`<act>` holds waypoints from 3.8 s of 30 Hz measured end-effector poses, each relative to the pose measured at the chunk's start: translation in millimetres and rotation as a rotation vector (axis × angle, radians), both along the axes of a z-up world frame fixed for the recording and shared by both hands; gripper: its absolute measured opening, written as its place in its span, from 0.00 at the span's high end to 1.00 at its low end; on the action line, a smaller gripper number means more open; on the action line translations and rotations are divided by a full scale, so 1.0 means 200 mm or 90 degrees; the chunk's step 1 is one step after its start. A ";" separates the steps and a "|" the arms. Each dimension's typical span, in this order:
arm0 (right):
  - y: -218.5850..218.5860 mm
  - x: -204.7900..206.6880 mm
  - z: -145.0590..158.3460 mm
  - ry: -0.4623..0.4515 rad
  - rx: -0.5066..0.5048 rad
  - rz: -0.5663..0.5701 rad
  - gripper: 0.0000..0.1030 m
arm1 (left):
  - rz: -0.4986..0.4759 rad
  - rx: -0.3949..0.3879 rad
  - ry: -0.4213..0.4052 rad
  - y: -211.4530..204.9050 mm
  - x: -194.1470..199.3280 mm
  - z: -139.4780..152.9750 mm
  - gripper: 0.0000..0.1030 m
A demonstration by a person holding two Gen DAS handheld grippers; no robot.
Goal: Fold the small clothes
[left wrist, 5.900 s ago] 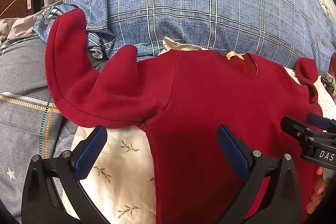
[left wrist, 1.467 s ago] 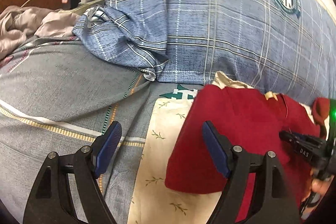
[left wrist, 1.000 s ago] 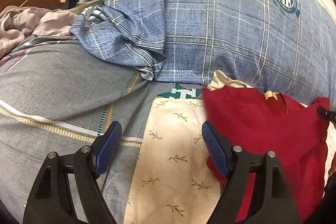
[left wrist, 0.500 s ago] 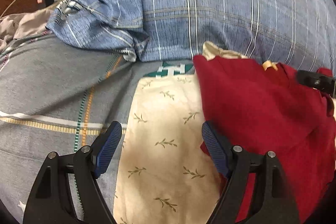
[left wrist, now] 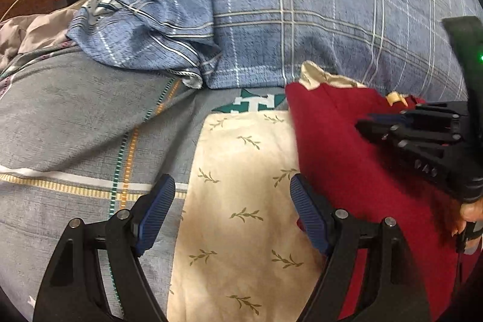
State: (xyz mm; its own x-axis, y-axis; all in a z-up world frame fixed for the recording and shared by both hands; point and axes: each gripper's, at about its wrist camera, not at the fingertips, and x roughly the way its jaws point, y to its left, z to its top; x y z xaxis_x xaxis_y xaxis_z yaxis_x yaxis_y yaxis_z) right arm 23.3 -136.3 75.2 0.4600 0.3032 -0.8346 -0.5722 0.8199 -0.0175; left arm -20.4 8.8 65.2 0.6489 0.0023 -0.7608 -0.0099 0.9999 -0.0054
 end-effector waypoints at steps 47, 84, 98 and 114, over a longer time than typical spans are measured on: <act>-1.20 -0.27 0.11 -0.044 0.065 -0.471 0.95 | -0.042 -0.052 0.025 -0.18 0.04 -0.12 0.23; -0.27 -0.31 0.03 0.011 0.003 -0.214 0.53 | -0.050 -0.081 0.007 -0.21 0.02 -0.09 0.23; -0.52 -0.33 0.12 0.027 0.018 -0.299 0.52 | -0.126 -0.095 0.018 -0.32 0.01 -0.09 0.22; -1.79 0.17 0.15 0.051 -0.052 -0.671 0.35 | -0.125 -0.100 0.022 -0.31 0.00 -0.12 0.22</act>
State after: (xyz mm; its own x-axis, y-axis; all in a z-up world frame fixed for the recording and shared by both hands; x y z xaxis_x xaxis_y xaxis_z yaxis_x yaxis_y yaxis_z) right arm 57.9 -495.1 105.1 0.4010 -0.2757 -0.8736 0.4260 0.9004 -0.0886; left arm -20.0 -53.0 40.4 0.5990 -0.2411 -0.7636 0.1816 0.9696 -0.1638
